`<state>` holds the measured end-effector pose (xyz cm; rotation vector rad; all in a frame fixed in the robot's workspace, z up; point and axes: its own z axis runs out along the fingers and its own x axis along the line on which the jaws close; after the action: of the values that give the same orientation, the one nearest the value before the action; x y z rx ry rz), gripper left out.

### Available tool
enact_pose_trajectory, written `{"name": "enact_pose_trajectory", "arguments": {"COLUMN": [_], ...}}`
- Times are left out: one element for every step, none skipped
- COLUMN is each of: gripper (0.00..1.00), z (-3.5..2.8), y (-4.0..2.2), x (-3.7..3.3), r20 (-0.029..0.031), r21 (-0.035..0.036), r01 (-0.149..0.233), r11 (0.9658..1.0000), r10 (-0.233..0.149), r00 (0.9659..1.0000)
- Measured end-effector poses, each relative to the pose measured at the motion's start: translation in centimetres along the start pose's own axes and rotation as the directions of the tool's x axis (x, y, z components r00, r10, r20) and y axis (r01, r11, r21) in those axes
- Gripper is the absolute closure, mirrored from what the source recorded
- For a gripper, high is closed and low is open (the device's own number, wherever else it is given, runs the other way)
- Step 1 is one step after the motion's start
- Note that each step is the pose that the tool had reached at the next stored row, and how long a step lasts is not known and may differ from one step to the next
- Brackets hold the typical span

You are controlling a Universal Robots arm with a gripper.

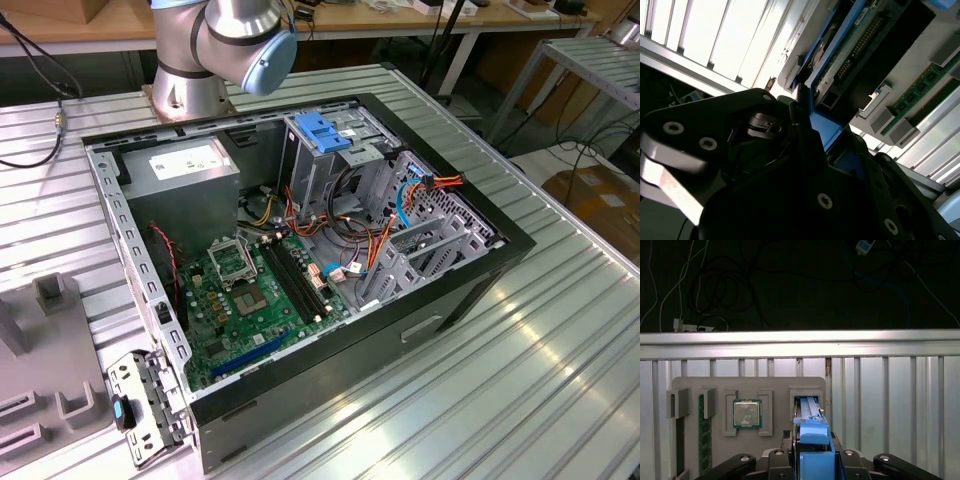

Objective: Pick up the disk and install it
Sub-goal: 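Pick up the disk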

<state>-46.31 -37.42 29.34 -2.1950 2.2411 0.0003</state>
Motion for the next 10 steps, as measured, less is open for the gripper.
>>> {"name": "enact_pose_trajectory", "arguments": {"gripper": [0.63,0.63,0.63,0.63,0.63,0.63,0.63,0.63,0.63,0.63], "z": [0.0,0.0,0.0,0.0,0.0,0.0,0.0,0.0,0.0,0.0], "y": [0.0,0.0,0.0,0.01,0.01,0.01,0.01,0.01,0.01,0.01], "x": [0.0,0.0,0.0,0.0,0.0,0.0,0.0,0.0,0.0,0.0], "r20": [0.0,0.0,-0.0001,0.0,-0.0001,-0.0001,-0.0001,-0.0001,-0.0001,-0.0001], "r21": [0.0,0.0,-0.0001,-0.0001,-0.0001,-0.0001,-0.0001,-0.0001,-0.0001,-0.0001], "r01": [-0.002,-0.003,-0.003,-0.003,-0.004,-0.004,-0.004,-0.004,-0.004,-0.005], "r11": [1.0,1.0,1.0,1.0,1.0,1.0,1.0,1.0,1.0,1.0], "r10": [0.002,0.003,0.003,0.003,0.004,0.004,0.004,0.004,0.004,0.005], "r00": [1.0,1.0,1.0,1.0,1.0,1.0,1.0,1.0,1.0,1.0]}}
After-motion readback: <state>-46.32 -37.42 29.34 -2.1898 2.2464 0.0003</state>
